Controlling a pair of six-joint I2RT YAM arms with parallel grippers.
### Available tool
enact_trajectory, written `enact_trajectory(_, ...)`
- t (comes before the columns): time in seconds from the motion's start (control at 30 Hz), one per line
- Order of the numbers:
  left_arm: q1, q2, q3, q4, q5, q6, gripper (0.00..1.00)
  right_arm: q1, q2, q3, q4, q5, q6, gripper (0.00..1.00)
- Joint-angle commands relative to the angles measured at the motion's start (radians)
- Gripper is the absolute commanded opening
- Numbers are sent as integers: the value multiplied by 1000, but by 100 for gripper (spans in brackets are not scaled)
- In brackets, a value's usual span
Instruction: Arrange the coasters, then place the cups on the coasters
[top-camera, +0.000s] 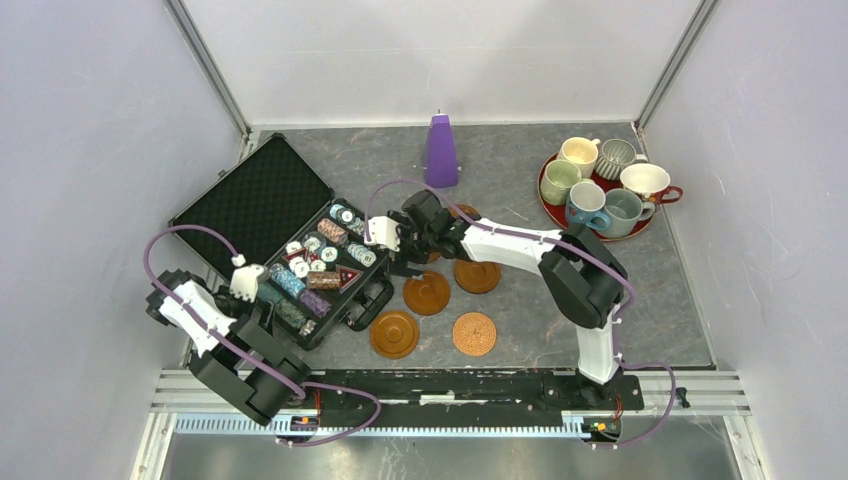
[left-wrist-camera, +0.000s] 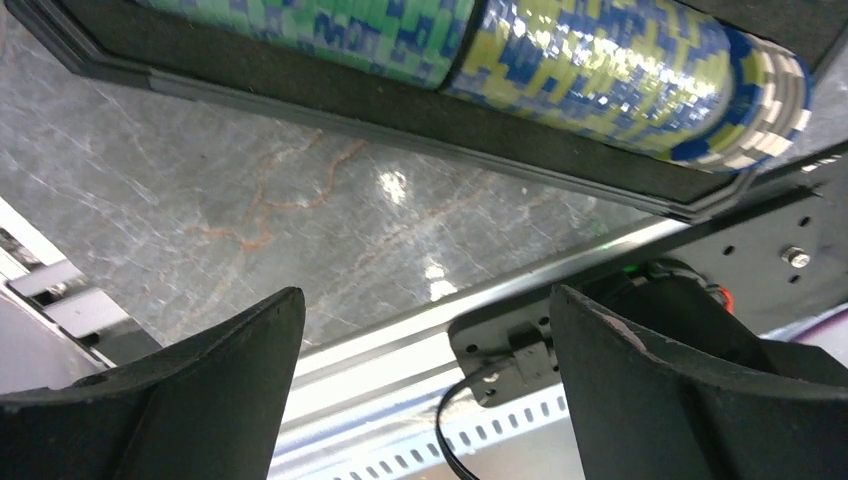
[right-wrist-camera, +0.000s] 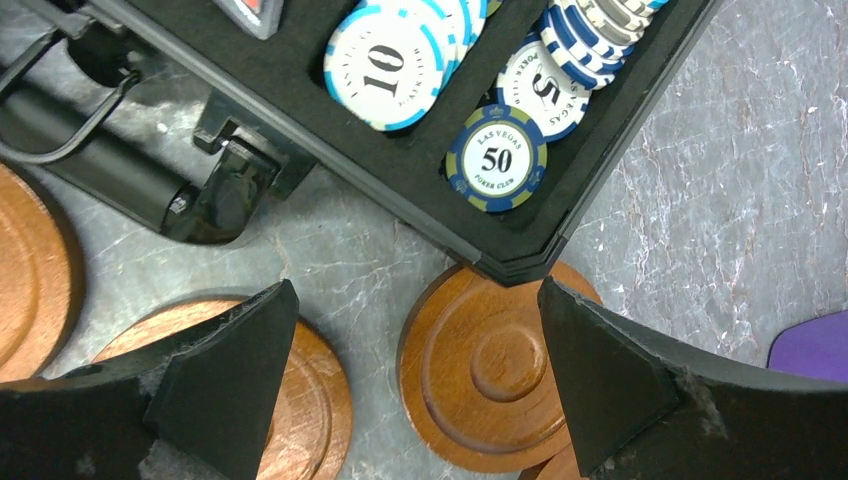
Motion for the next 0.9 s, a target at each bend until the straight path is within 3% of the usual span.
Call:
enact_trajectory(0.0,-50,9,-37,147,7,26,97,12,42,69,64,42,18,98)
enact_trajectory(0.3,-238,64,-85,351,31,-175,93,16,100,77,119,77,46,98)
enact_trajectory(0.87,-374,288,66,640,117,-505,86,17,234,225,185,178,138,99)
